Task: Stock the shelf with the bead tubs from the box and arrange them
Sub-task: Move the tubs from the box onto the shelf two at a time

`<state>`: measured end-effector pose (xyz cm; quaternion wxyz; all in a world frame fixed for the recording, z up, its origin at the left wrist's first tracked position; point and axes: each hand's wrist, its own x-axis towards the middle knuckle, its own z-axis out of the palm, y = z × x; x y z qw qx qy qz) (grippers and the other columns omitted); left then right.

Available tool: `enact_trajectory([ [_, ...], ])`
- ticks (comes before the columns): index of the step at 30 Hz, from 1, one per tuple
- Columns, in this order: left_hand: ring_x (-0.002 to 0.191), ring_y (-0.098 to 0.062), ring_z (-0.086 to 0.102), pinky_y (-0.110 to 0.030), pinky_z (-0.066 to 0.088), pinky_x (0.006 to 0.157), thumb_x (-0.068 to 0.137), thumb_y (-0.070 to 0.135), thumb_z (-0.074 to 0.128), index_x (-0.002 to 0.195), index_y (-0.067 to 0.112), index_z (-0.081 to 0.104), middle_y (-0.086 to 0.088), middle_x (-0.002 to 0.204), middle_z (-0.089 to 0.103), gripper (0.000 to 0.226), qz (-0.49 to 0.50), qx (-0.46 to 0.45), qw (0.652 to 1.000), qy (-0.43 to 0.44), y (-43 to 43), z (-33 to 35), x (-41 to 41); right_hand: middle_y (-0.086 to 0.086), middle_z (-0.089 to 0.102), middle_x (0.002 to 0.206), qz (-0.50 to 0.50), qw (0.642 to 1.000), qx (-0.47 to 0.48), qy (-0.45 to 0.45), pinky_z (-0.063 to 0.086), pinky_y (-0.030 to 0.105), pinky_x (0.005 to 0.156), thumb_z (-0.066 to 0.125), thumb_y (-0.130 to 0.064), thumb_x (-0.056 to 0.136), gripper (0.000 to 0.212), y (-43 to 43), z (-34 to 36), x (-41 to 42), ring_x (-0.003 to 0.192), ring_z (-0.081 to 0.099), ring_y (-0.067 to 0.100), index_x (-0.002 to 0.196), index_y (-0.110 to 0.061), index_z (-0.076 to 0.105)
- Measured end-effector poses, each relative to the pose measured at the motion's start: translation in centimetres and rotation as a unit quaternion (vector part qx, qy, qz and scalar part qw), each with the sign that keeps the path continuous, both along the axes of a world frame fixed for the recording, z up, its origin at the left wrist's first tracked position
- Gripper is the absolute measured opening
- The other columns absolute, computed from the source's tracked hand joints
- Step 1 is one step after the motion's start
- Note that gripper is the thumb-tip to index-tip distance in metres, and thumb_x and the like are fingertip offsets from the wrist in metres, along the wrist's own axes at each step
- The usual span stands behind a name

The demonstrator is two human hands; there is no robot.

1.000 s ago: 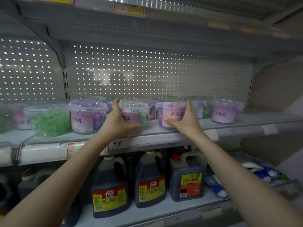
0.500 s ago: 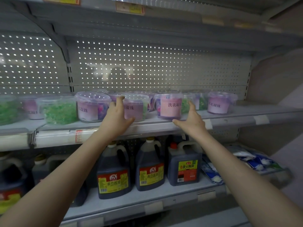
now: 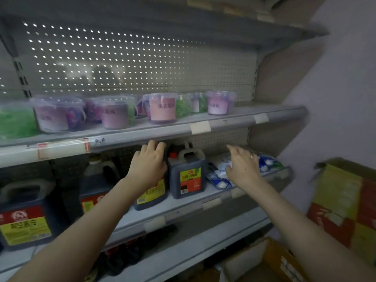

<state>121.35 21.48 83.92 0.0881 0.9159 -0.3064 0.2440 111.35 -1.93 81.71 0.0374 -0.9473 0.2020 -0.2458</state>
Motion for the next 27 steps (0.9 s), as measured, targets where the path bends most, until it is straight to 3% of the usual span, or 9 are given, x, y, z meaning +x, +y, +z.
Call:
enact_trajectory([
  [6,0.116,-0.032,0.045,-0.04,0.039,0.09,0.09,0.024,0.05,0.136,0.014,0.031,-0.009,0.128,0.042,0.051,-0.051,0.053,0.997,0.031,-6.0,-4.7,-3.3,0.006,0.041,0.141,-0.058,0.997,0.009,0.05,0.028,0.043,0.106,0.055,-0.015,0.085,0.062,-4.5,-5.5,-7.2,0.131,0.035,0.026,0.142,-0.018,0.032],
  [16,0.123,-0.033,0.041,-0.043,0.036,0.096,0.087,0.017,0.049,0.138,0.015,0.03,-0.011,0.135,0.04,0.055,-0.171,0.14,0.969,0.111,-16.1,-13.0,-7.5,0.004,0.044,0.137,-0.175,0.977,0.099,0.076,0.025,0.043,0.108,0.051,-0.018,0.088,0.052,-9.8,-13.8,-17.8,0.129,0.037,0.025,0.139,-0.022,0.038],
  [19,0.125,-0.031,0.04,-0.044,0.036,0.102,0.088,0.018,0.048,0.139,0.013,0.029,-0.012,0.136,0.04,0.054,-0.214,0.175,0.952,0.133,-18.7,-16.2,-8.6,0.004,0.044,0.139,-0.223,0.964,0.119,0.087,0.025,0.043,0.109,0.051,-0.017,0.09,0.049,-10.5,-16.4,-20.3,0.132,0.036,0.025,0.137,-0.02,0.039],
  [27,0.124,-0.029,0.042,-0.042,0.037,0.099,0.087,0.016,0.05,0.137,0.017,0.034,-0.008,0.137,0.041,0.053,-0.315,0.251,0.902,0.153,-24.8,-25.4,-10.0,0.002,0.037,0.147,-0.315,0.911,0.222,0.145,0.022,0.046,0.113,0.05,-0.018,0.091,0.052,-11.9,-24.3,-24.0,0.136,0.031,0.025,0.142,-0.022,0.036],
])
